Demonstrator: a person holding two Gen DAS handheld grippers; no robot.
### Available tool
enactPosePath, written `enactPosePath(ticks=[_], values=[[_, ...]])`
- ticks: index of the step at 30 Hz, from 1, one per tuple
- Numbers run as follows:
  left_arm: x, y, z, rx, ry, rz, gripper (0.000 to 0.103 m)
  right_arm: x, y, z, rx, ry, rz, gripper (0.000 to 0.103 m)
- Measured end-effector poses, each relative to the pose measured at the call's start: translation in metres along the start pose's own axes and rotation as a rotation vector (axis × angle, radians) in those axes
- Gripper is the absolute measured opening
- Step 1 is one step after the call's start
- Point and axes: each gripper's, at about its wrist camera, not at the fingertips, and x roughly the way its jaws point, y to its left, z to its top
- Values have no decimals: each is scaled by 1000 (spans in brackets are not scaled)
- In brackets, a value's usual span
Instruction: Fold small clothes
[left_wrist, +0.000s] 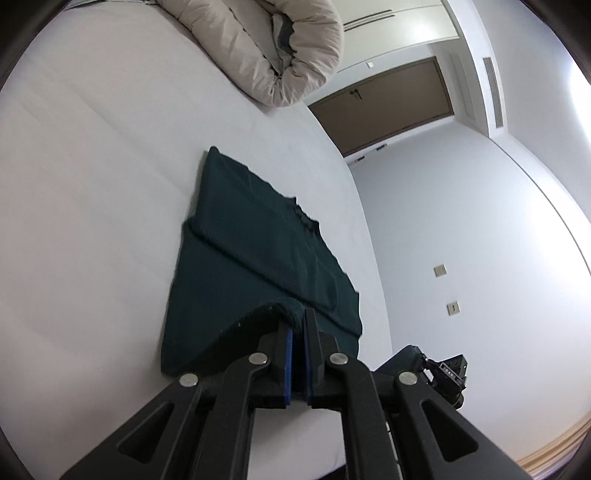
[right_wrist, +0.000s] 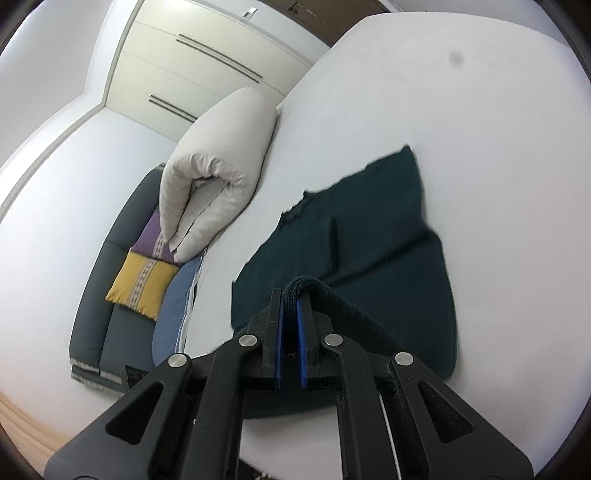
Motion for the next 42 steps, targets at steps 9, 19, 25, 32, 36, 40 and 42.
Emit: enactPosePath(ticks=[9, 19, 25, 32, 36, 40, 42], values=[[52, 9, 68, -45, -25, 7, 5, 72, -25, 72, 1, -49, -116, 5], [110, 14, 125, -53, -47, 52, 5, 136, -52, 124, 18, -67, -187, 5], [143, 25, 152, -57, -44, 122, 5, 167, -67, 158, 46, -74, -220, 5], [179, 51, 165, -106, -46, 168, 7, 213, -92, 178, 72, -51, -284, 8], [191, 66, 176, -189, -36, 194, 37, 226, -108, 183, 118, -47, -293, 10], [178, 64, 178, -199, -72, 167, 64, 227, -117, 185, 139, -70, -278, 18], [170, 62, 176, -199, -84, 158, 69, 219, -115, 179, 143, -97, -289, 29]])
